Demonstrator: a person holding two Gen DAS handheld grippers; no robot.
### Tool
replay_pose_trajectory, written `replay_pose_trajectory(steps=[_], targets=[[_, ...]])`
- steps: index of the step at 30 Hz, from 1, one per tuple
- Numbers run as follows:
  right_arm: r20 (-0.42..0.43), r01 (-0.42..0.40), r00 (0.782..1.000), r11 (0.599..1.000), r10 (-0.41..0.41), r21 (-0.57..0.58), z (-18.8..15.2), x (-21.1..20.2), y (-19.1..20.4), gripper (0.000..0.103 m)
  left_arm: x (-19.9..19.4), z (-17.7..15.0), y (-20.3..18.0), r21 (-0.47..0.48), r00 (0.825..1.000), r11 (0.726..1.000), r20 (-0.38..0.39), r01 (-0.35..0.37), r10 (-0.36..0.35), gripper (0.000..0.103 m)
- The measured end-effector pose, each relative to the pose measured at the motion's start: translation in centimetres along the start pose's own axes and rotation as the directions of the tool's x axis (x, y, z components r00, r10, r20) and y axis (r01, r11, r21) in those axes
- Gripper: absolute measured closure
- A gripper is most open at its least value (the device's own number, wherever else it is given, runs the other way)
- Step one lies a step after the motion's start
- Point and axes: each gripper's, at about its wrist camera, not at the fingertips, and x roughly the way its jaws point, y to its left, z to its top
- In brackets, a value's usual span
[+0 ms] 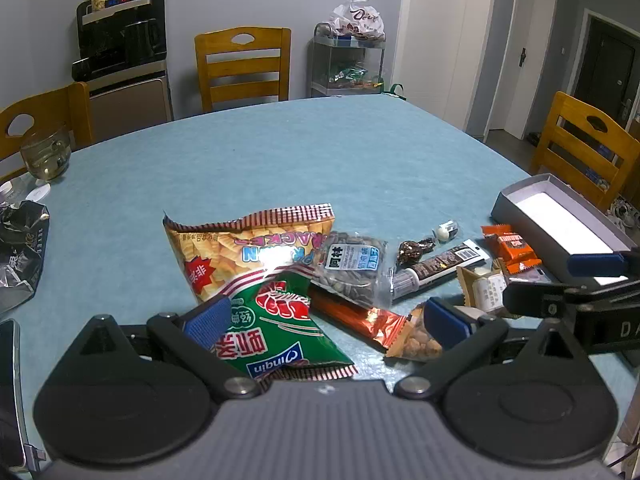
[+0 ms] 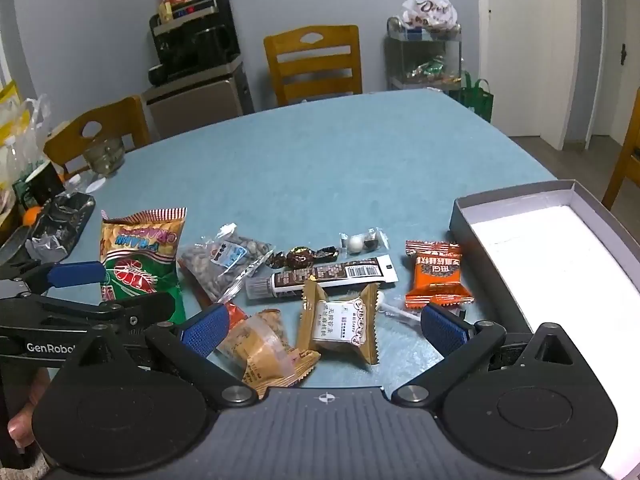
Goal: Organize snacks
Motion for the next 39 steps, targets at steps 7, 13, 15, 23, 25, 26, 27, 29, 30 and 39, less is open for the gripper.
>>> replay_pose_trajectory(steps=[7,13,15,23,25,26,27,29,30,39], targets=[[-0.016,-0.005,1.000,1.000,0.005,0.015,-0.13,0.16,-0.32,0.000,-0.01,-0.04,-0.05,0.001,1.000,1.000,0.001,-0.002,0.002,0.000],[-0.023,-0.009,1.000,1.000,0.010,0.026,-0.19,0.15,-0.47,0.000,-0.01,-0.03,-0.04,0.001,1.000,1.000,0.000,0.000,0.000,0.000],[-0.025,-0.007,1.000,1.000,0.008,0.030,-0.23,0.16,-0.54,0.000,-0.01,-0.03,-0.05,0.001,1.000,1.000,0.000,0.000,0.000,0.000],[-0.030,-0.006,1.000,0.999,0.007,0.036,-0.21,0.16,-0.57,0.000,-0.11,-0.04,-0.16,0.001,1.000,1.000,0.001,0.001,-0.001,0.000],[-0.031,-0.004,1.000,0.999,0.005,0.035,-0.24,0.21,-0.55,0.000,-0.11,-0.04,-0.10,0.001,1.000,1.000,0.001,0.002,-0.002,0.000],[-0.031,-0.004,0.999,0.999,0.005,0.036,-0.29,0.21,-0.58,0.000,-0.11,-0.04,-0.11,0.001,1.000,1.000,0.001,0.003,-0.003,0.000],[-0.032,-0.005,0.999,0.999,0.006,0.037,-0.30,0.22,-0.60,0.000,-0.12,-0.04,-0.11,0.001,1.000,1.000,0.001,0.002,-0.002,0.000],[-0.035,-0.005,0.999,0.999,0.006,0.039,-0.34,0.22,-0.61,0.000,-0.12,-0.04,-0.11,0.001,1.000,1.000,0.001,0.001,-0.001,0.000],[-0.035,-0.005,0.999,0.999,0.006,0.040,-0.36,0.21,-0.63,0.000,-0.12,-0.04,-0.10,0.001,1.000,1.000,0.001,0.001,-0.001,0.000],[-0.038,-0.005,0.999,0.999,0.007,0.047,-0.42,0.10,-0.77,0.000,-0.30,-0.02,-0.05,0.000,1.000,1.000,0.004,0.002,-0.002,0.000]])
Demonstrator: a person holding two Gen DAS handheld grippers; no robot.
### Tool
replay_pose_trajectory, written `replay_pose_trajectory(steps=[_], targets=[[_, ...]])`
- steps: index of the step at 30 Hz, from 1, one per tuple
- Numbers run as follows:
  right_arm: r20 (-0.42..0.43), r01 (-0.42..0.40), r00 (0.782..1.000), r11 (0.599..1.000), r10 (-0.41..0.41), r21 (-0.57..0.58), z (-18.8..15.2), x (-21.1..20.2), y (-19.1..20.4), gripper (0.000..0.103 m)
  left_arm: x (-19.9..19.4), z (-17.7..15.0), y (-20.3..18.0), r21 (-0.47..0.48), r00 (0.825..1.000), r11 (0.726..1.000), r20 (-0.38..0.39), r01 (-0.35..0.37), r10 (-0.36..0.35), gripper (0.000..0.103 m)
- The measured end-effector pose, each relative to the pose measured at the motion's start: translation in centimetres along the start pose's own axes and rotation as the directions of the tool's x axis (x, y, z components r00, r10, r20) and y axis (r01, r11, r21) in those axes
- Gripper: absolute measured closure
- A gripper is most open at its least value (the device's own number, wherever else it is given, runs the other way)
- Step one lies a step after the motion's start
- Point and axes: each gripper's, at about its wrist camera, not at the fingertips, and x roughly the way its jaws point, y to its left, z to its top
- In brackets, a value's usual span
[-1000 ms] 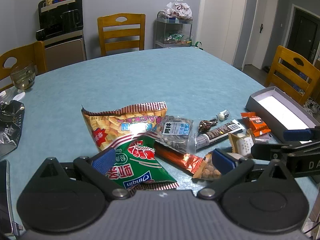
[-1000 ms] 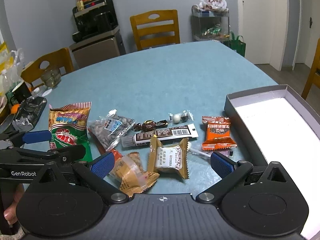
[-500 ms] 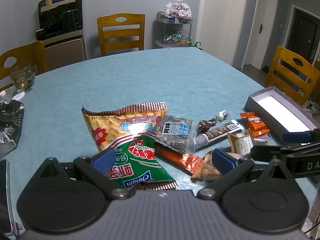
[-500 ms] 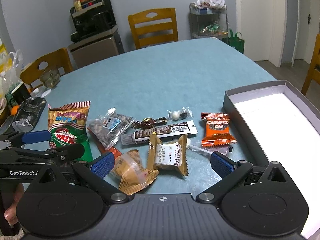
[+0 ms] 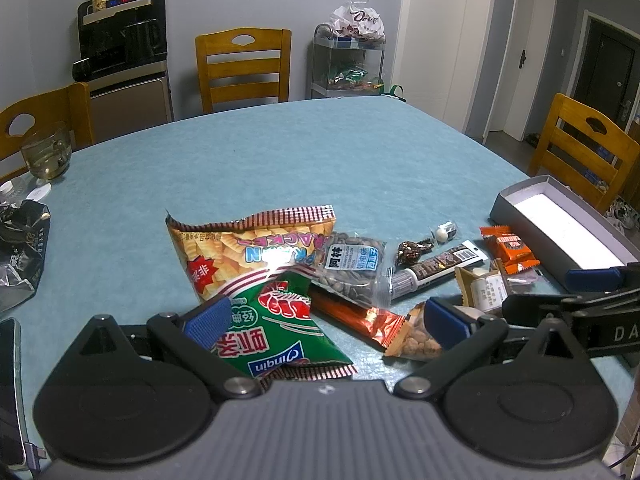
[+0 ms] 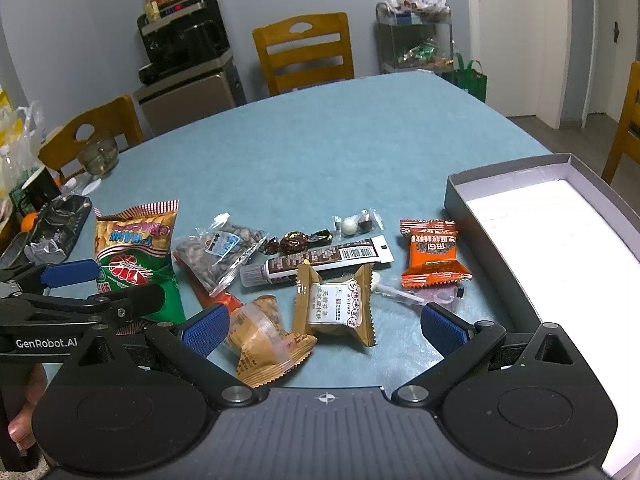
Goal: Organize snacks
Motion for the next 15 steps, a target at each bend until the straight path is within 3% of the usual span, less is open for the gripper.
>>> replay_pose_trajectory(steps=[15], targets=[[-0.007,-0.009,1.000,1.000,0.009,0.011,-0.08,0.04,-0.04,0.000,-0.03,0.00,0.01,-0.001,1.000,1.000,0.001,0.000,0.000,0.000]])
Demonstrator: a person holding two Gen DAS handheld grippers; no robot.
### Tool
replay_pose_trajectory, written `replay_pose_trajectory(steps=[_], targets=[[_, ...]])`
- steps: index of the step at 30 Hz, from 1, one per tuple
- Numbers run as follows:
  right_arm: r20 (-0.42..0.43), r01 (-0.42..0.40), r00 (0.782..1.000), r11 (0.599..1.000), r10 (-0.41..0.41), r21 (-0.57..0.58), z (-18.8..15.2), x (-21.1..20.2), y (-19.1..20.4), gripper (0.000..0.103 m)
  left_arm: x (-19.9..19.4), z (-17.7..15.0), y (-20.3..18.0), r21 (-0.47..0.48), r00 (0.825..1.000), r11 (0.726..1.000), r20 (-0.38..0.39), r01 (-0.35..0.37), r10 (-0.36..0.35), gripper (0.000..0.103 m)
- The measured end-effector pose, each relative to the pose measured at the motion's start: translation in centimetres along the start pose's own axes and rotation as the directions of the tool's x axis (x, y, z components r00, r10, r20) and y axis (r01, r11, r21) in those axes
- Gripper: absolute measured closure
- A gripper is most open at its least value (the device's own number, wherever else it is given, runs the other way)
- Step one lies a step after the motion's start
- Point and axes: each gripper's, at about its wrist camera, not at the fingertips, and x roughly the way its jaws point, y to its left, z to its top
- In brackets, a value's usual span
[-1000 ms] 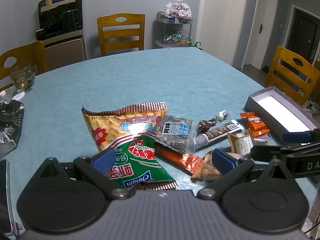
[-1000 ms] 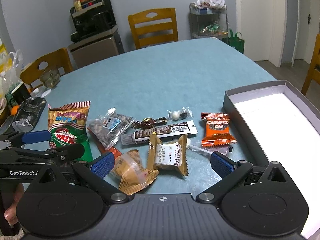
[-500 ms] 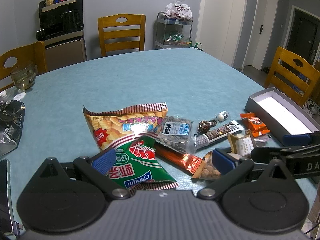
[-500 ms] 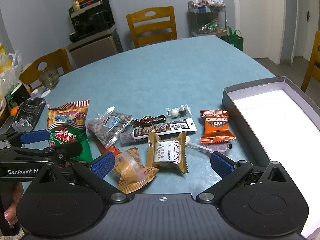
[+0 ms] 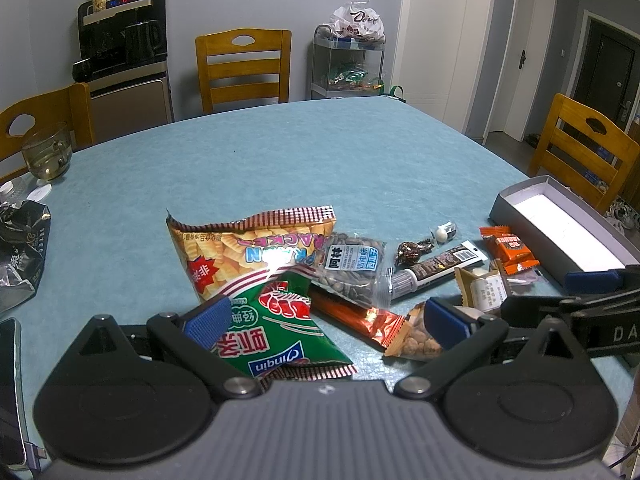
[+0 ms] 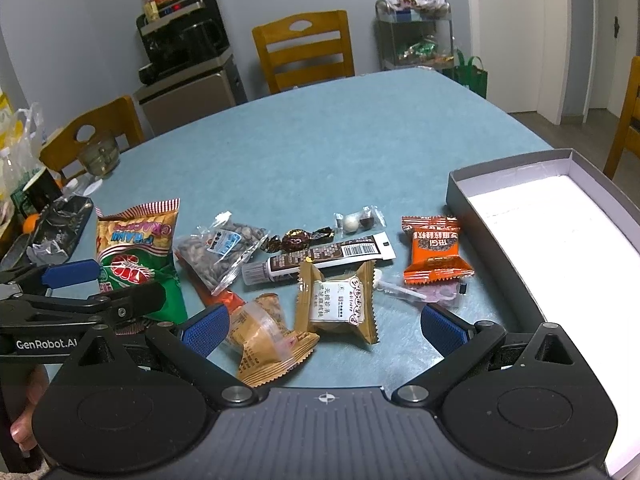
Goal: Organize snacks
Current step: 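Lower left tool onto yellow-and-green cracker bag while right tool approaches tan pastry packet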
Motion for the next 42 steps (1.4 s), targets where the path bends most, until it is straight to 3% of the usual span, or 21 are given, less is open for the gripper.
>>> replay_pose_trajectory(steps=[7,16,23,28,33,42], targets=[[0.007,0.000,1.000,1.000,0.000,0.006,0.2,0.0,-0.1,0.000,-1.1,0.3,0.6,-0.004,0.999,1.000,0.038,-0.026,0.026,0.000],[0.023,0.001,1.000,1.000,-0.001,-0.025,0.0,0.0,0.1,0.000,-1.8,0.7,3.5,-0.103,0.999,0.995,0.033,-0.007,0.011,0.000],[0.037,-0.034,0.999,0.990,0.039,-0.139,-0.9,0.3,1.8,0.000,-0.2,0.4,3.6,-0.109,1.000,0.994,-0.018,-0.026,0.024,0.000],[0.071,-0.033,0.996,0.956,0.056,-0.293,-2.3,1.0,3.9,0.000,1.3,0.1,3.6,-0.124,0.999,0.992,-0.044,-0.034,0.029,0.000],[0.076,-0.051,0.994,0.935,0.082,-0.350,-2.9,1.9,5.1,0.001,2.8,-0.1,3.7,-0.115,0.996,0.992,-0.077,-0.055,0.046,0.000],[0.008,-0.120,0.991,0.926,0.131,-0.358,-2.9,3.9,5.3,0.015,4.0,-0.3,3.8,-0.120,0.994,0.992,-0.101,-0.044,0.032,0.000]])
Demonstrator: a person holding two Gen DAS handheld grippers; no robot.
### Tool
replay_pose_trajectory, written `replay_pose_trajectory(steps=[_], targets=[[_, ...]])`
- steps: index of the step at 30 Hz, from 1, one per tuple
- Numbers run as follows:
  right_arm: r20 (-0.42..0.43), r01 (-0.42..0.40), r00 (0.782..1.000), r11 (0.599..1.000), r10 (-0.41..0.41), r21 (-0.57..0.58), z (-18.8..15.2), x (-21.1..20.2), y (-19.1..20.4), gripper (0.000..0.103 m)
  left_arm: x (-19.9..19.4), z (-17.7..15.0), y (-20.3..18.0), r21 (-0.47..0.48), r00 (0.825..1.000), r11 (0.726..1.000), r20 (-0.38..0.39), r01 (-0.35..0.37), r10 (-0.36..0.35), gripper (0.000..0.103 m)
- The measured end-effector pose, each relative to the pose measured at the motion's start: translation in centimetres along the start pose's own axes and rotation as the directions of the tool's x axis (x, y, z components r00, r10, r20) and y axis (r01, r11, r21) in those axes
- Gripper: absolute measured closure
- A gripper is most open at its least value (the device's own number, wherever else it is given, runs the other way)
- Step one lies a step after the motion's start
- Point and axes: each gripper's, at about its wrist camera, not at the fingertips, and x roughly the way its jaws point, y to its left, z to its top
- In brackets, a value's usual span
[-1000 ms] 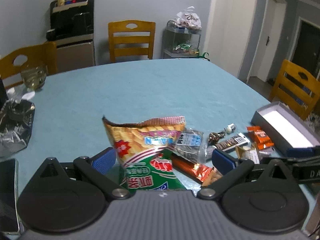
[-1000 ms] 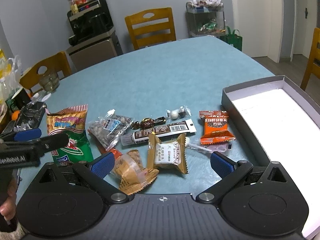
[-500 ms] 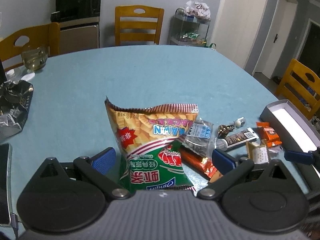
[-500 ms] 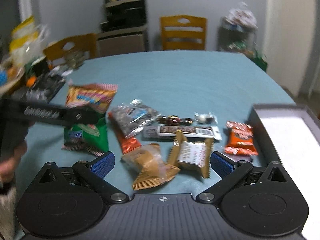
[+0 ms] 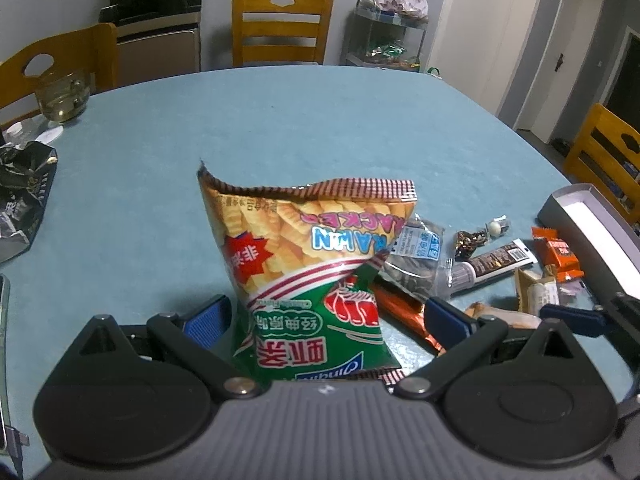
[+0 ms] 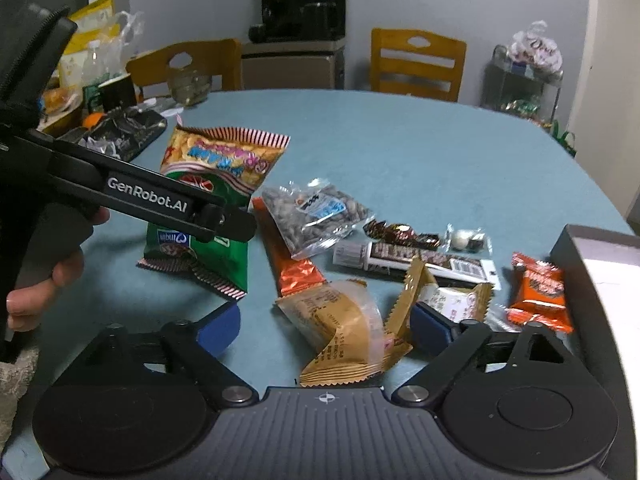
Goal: Organize snacks
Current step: 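Lower left tool onto yellow-and-green cracker bag while right tool approaches tan pastry packet, then close left tool on the cracker bag while right tool grasps the tan pastry packet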
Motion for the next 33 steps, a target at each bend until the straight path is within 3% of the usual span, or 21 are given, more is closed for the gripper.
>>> replay_pose_trajectory(steps=[10,19,21,25,33], targets=[[0.006,-0.003,1.000,0.999,0.003,-0.037,-0.3,0.9,-0.1,0.031,1.2,-0.1,-0.5,0.022,0.999,1.000,0.035,-0.001,0.000,0.000],[0.047,0.065,0.997,0.989,-0.059,-0.131,-1.2,1.0,0.9,0.048,1.8,-0.2,-0.2,0.034,0.999,0.999,0.045,0.009,-0.010,0.000],[0.052,0.067,0.997,0.987,-0.060,-0.145,-1.2,1.0,1.0,0.051,1.8,-0.2,-0.1,0.030,0.999,1.000,0.049,0.010,-0.012,0.005],[0.056,0.074,0.996,0.984,-0.065,-0.160,-1.3,0.9,1.3,0.060,1.7,-0.2,0.1,0.034,0.998,0.999,0.064,-0.006,0.004,0.023],[0.029,0.031,0.999,0.994,-0.029,-0.101,-0.7,0.5,0.6,0.063,1.4,-0.2,0.0,0.040,0.995,0.999,0.096,-0.010,0.006,0.033]])
